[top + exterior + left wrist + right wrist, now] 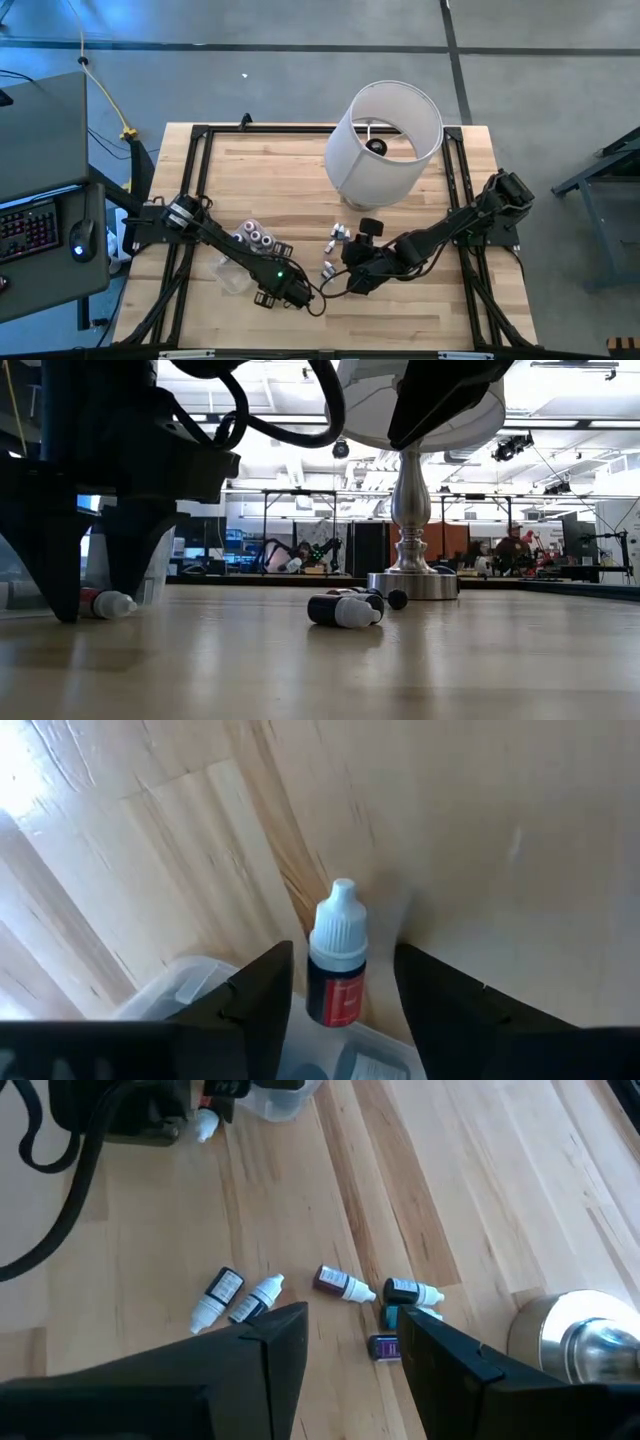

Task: Pick & Place food coloring
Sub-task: Put the red food coloring bottle into the transparent bin

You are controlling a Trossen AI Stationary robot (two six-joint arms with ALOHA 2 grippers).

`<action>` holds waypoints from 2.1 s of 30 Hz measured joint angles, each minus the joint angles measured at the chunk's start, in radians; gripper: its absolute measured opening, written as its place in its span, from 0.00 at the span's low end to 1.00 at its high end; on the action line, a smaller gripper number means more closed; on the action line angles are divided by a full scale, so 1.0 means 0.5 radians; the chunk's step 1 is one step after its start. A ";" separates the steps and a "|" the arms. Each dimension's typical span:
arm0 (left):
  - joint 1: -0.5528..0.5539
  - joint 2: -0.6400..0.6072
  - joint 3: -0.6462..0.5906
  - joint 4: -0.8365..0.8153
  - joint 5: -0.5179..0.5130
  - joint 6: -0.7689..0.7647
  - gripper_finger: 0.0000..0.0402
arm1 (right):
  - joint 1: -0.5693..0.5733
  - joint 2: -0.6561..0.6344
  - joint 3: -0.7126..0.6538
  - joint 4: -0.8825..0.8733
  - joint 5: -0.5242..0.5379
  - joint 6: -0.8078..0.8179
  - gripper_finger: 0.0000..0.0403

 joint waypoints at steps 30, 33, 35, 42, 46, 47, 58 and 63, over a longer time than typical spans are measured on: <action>-0.416 -0.230 0.548 -1.001 -0.086 -0.661 0.19 | 0.000 0.001 0.000 0.058 -0.014 -0.001 0.37; -0.491 -0.369 0.316 -0.982 -0.138 -0.811 0.19 | 0.000 0.001 0.000 0.078 -0.016 0.000 0.37; -0.507 -0.456 0.120 -0.995 -0.121 -0.973 0.19 | 0.000 0.001 0.000 0.097 -0.018 -0.001 0.37; -0.456 -0.642 -0.508 -0.458 0.188 -1.082 0.19 | -0.006 0.001 0.000 0.127 0.000 -0.050 0.37; -0.419 -0.662 -0.601 -0.224 0.211 -0.983 0.19 | -0.025 0.001 0.000 0.142 -0.005 -0.076 0.37; -0.417 -0.657 -0.609 -0.218 0.211 -0.967 0.19 | -0.029 0.001 0.000 0.155 -0.006 -0.083 0.37; -0.284 -0.665 -0.605 -0.201 0.200 -0.956 0.25 | -0.065 0.003 -0.006 0.241 -0.037 -0.091 0.37; -0.271 -0.664 -0.605 -0.195 0.208 -0.899 0.39 | -0.065 0.012 -0.007 0.250 -0.183 -0.185 0.37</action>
